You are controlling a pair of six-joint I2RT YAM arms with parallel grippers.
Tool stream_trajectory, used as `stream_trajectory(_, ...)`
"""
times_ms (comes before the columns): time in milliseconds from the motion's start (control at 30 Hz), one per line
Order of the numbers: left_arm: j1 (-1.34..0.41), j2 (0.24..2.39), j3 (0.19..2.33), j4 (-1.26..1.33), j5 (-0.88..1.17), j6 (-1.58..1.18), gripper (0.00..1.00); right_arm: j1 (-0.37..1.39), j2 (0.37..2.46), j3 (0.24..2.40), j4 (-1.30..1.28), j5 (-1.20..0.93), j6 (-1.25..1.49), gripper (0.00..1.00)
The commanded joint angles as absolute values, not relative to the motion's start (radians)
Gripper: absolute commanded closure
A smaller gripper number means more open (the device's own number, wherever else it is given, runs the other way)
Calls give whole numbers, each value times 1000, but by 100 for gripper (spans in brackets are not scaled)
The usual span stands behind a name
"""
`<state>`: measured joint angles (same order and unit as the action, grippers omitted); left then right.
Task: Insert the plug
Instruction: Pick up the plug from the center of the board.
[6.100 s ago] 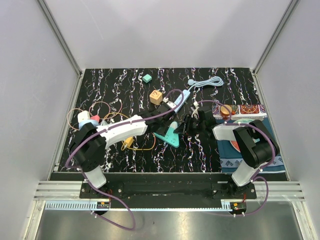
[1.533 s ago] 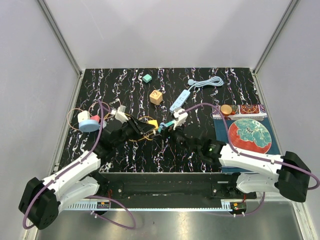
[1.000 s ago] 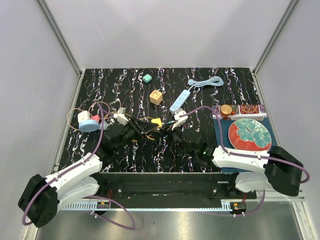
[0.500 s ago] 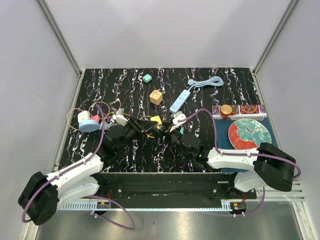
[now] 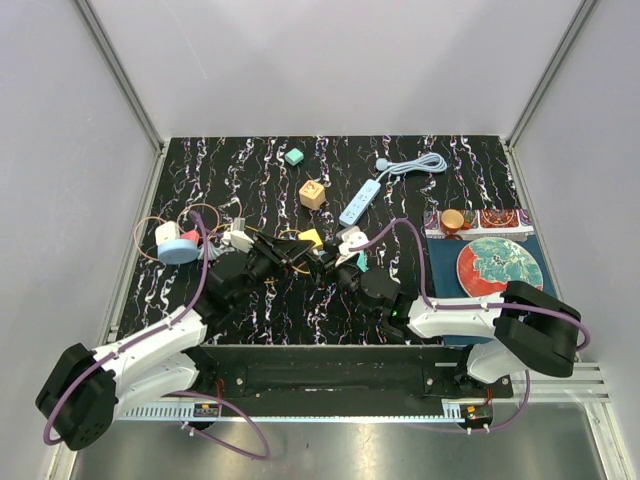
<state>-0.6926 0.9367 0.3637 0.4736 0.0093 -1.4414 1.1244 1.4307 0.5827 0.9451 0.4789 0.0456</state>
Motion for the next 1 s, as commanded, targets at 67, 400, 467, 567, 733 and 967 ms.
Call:
stream_trajectory(67,-727,885,376,473,84,-1390,70,1104,1393,597,941,569,-14,92)
stream_trajectory(400,-695,763,549,97,-37,-1033,10,1104,1236,656,481,471,162,100)
stream_trajectory(467,-693,746,589,-24,-90,-950,9,1104,1210,684,336,466,204,100)
stream_trajectory(567,-690,730,664,-139,-117,-767,9,1104,1189,730,140,456,287,100)
stream_trajectory(733,-690,755,781,-304,-164,-479,12,1100,1186,813,-173,416,446,100)
stream_trajectory(967,-664,862,836,-285,-190,-313,18,1028,1209,894,-429,278,581,100)
